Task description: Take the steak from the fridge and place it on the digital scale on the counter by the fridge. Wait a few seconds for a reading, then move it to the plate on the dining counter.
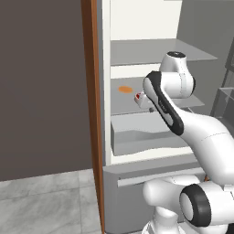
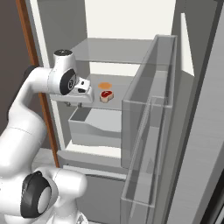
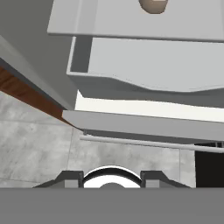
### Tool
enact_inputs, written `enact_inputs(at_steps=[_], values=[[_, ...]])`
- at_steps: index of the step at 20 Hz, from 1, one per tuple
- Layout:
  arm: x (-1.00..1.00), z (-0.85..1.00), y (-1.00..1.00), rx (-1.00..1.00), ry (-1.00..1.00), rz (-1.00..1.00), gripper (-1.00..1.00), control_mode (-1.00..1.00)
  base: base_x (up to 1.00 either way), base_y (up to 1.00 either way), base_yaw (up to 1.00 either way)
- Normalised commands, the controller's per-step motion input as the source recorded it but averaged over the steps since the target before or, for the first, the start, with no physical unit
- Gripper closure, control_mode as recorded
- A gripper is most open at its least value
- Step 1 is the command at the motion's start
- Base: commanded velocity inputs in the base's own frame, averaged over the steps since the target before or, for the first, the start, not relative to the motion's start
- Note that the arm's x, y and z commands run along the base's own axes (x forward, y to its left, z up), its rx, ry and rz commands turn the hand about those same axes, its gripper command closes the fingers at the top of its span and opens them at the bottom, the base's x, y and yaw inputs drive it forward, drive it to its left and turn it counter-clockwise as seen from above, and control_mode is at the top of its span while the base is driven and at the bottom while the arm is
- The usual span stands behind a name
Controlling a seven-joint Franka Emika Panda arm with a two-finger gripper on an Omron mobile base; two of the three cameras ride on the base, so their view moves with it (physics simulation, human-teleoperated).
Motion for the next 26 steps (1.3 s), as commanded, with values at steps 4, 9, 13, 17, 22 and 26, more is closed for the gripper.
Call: enact_inputs(at_steps=[4, 9, 13, 17, 22, 26], values=[[0.0, -0.14, 0.0, 0.0, 0.0, 0.0, -1.0, -1.0, 0.0, 0.0, 0.0], [0.0, -0.1, 0.0, 0.0, -0.01, 0.0, -1.0, -1.0, 0.0, 0.0, 0.0], [0.0, 0.01, 0.0, -0.01, -0.1, 0.0, -1.0, -1.0, 0.0, 0.0, 0.0], [0.2, 0.0, 0.0, -0.01, -0.14, 0.0, -1.0, -1.0, 0.0, 0.0, 0.0], [0.4, 0.0, -0.02, 0.0, -0.13, 0.0, -1.0, -1.0, 0.0, 0.0, 0.0], [0.51, 0.0, -0.23, 0.0, -0.05, 0.0, -1.0, -1.0, 0.0, 0.0, 0.0]])
